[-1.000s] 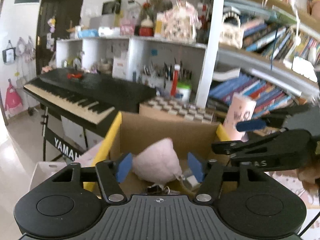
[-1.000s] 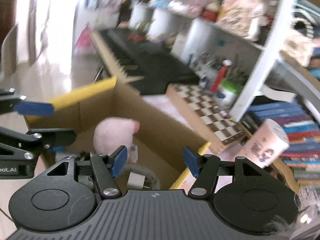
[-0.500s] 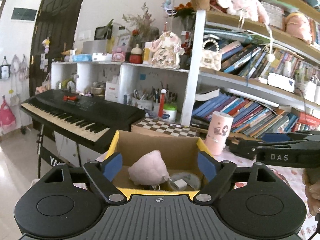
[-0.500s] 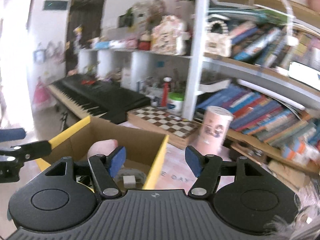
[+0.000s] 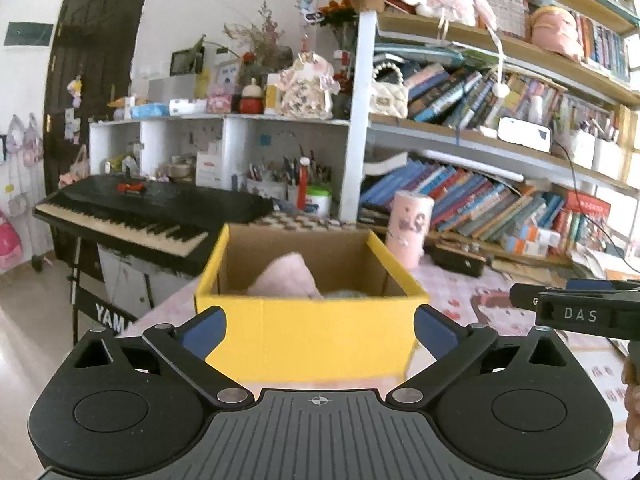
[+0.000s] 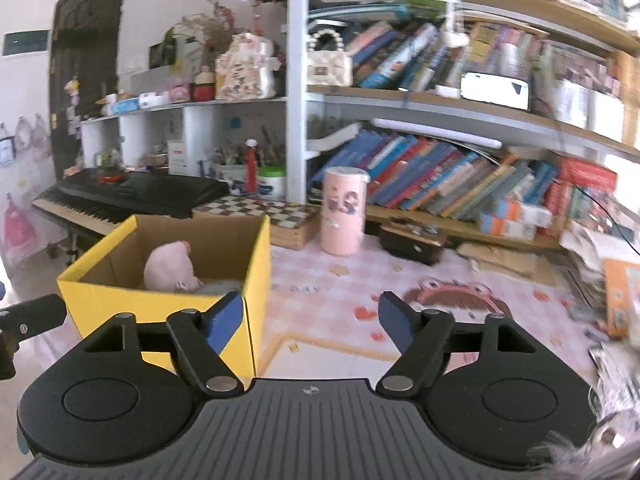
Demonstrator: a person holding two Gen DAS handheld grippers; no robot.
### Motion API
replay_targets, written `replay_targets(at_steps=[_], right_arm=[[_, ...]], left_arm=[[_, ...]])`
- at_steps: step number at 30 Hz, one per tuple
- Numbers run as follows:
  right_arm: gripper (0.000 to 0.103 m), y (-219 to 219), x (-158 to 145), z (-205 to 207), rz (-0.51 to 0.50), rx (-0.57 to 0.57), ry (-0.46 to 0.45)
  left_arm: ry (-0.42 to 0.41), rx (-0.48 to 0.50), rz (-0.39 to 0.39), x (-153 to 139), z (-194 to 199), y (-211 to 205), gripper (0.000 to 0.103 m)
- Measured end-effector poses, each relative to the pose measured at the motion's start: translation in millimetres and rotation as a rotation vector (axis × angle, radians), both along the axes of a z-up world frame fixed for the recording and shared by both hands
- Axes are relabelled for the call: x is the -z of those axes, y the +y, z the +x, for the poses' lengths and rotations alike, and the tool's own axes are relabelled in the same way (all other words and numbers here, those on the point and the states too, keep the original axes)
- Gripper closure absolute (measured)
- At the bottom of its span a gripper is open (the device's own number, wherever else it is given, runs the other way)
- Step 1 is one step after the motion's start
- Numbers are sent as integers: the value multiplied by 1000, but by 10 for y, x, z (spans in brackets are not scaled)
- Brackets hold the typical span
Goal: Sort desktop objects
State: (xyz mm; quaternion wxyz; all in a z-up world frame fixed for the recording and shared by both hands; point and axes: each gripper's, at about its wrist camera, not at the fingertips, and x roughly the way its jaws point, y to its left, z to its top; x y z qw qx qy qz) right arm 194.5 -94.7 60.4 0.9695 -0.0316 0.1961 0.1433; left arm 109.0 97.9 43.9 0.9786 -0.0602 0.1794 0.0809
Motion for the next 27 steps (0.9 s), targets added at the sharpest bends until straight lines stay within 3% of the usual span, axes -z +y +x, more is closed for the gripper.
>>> replay_targets(at_steps=[14, 27], right_arm=[[19, -288, 392, -833, 7, 174, 63], [12, -443, 569, -1124, -9, 276, 117]], left_arm=[[97, 34, 49, 299, -346, -336, 1], [138, 145, 63, 403, -389, -544, 1]])
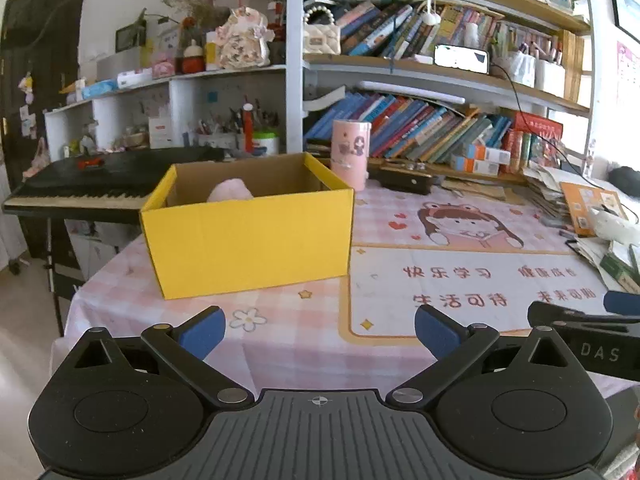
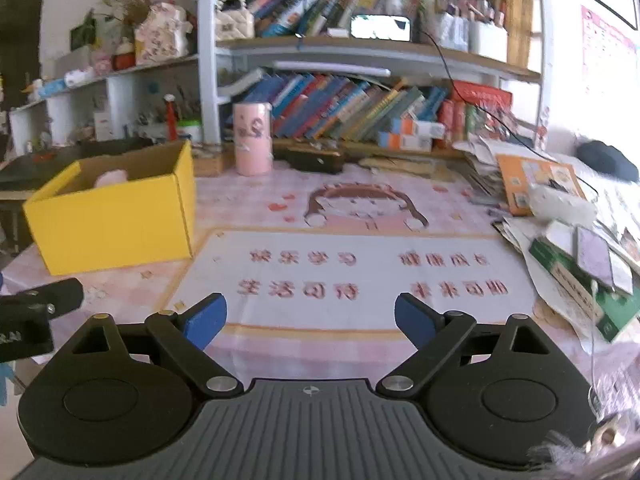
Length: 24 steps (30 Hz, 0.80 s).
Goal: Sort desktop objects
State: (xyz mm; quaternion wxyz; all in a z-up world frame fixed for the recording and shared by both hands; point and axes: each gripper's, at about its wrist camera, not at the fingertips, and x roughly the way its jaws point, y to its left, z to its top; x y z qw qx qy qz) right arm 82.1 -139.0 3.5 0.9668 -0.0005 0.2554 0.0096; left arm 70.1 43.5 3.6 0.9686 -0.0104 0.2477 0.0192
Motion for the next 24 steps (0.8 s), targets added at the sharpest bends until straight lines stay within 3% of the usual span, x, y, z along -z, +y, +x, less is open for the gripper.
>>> replay_targets(at_steps=[18, 24], right_arm=[[9, -163, 75, -23, -8, 26, 37], [1, -166, 88, -39, -5, 15, 43]], left_arm=[[57, -9, 1, 129, 20, -123, 1], [57, -3, 2, 126, 11, -151, 1]])
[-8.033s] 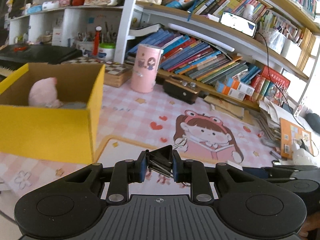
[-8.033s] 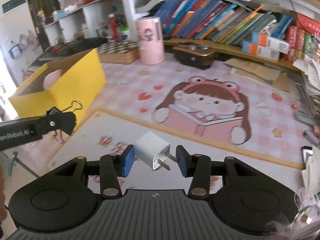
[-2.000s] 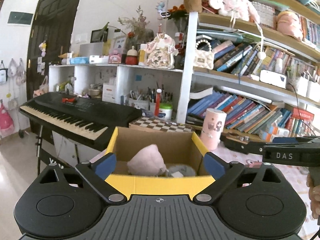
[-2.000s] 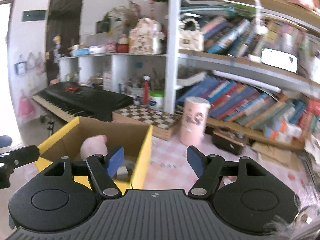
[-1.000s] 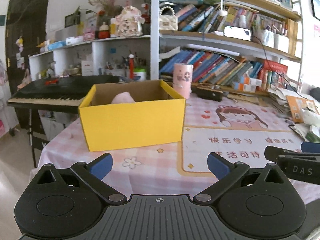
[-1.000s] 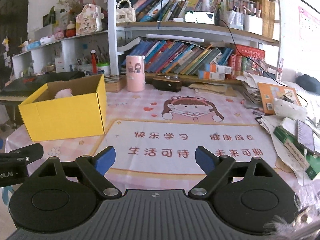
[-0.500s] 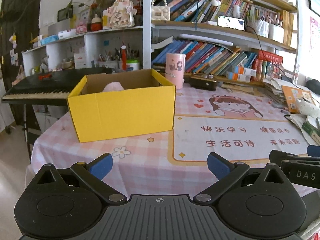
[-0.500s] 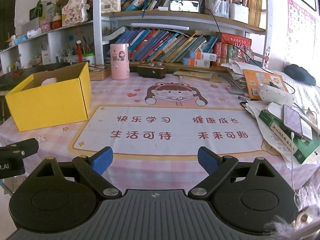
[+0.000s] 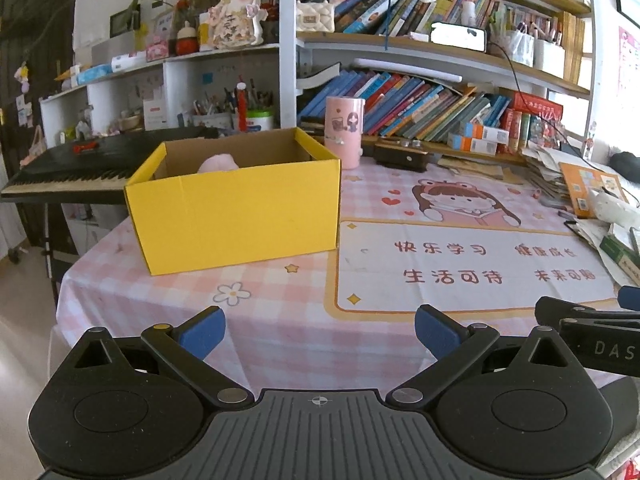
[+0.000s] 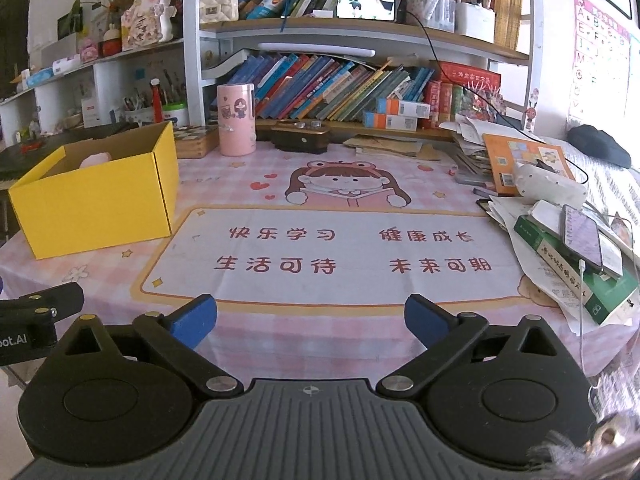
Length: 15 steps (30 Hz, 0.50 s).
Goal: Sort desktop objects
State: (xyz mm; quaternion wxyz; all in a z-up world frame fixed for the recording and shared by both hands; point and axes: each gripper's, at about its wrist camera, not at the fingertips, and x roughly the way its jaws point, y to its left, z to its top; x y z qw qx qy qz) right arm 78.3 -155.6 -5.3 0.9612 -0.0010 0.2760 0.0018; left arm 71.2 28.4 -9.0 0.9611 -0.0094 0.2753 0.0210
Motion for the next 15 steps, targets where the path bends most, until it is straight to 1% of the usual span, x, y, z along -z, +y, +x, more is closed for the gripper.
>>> replay_targets(at_steps=[15], right_arm=[[0, 2, 34, -38, 9, -9, 12]], left_arm=[[3, 0, 13, -12, -47, -29, 0]])
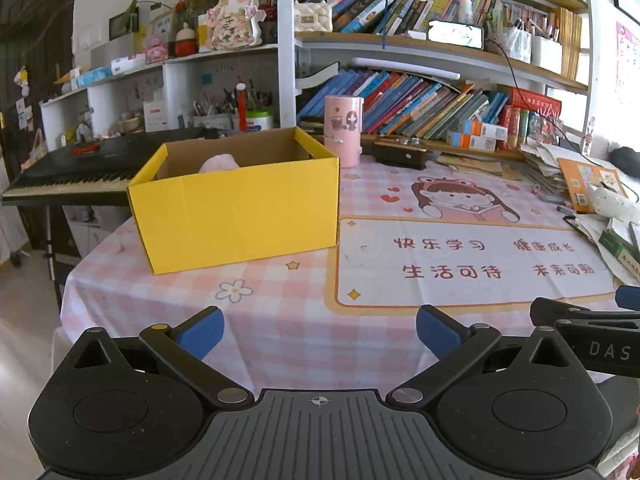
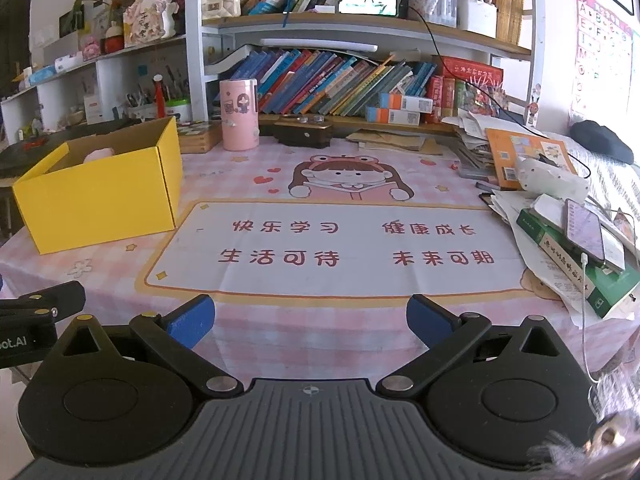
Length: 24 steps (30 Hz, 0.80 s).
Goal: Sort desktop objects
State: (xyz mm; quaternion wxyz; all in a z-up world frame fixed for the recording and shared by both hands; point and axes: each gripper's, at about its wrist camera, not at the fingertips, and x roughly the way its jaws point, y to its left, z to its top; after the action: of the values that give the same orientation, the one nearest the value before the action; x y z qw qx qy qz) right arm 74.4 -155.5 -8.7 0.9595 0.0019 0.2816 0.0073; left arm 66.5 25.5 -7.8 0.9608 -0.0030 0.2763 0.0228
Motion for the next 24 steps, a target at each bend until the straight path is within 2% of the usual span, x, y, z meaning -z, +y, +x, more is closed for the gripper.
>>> replay_targets(at_steps=[24], right_arm=[[0, -72, 4, -49, 7, 9, 4]], left_arm=[[23, 17, 8, 9, -18, -86, 0]])
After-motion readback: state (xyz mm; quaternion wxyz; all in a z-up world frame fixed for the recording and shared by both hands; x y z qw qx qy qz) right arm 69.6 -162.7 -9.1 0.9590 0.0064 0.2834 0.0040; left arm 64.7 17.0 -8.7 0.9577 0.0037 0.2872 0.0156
